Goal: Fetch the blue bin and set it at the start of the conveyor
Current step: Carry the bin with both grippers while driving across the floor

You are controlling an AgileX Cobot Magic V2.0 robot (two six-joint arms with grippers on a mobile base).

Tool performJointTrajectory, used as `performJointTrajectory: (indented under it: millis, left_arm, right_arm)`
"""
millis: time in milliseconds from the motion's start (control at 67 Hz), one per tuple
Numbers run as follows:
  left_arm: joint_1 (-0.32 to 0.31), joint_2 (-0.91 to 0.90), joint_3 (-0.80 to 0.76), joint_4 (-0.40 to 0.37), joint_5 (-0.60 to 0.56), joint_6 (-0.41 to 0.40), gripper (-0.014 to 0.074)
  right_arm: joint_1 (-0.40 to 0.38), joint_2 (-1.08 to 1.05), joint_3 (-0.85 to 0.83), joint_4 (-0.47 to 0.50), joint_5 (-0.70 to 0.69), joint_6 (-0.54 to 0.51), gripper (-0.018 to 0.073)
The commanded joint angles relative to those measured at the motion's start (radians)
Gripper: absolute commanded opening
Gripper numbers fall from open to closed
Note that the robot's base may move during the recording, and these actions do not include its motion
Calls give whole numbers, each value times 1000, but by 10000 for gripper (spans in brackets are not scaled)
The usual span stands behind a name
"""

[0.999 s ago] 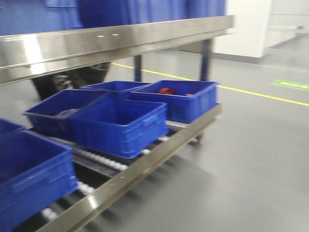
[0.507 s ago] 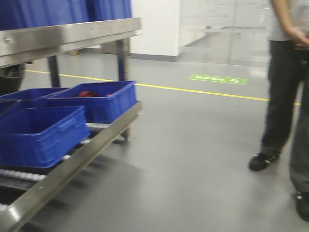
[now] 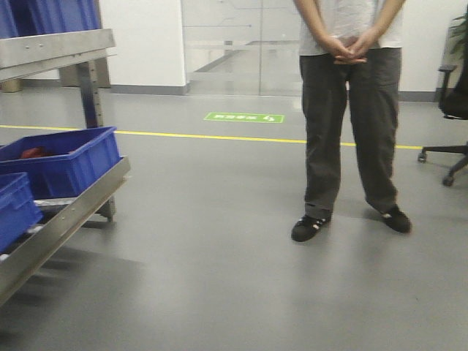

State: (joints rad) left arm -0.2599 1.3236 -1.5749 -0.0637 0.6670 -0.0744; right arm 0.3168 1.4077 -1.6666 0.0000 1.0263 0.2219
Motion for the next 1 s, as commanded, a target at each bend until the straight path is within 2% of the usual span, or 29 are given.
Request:
performJointTrajectory:
  millis: [0, 984]
  left_arm:
    - [-5, -15, -16, -36, -66, -15, -111]
    - [-5, -15, -16, -36, -66, -15, -111]
  right_arm:
    - [-6, -11, -9, -13, -26, -26, -152]
    - [-6, -11, -9, -13, -26, -26, -152]
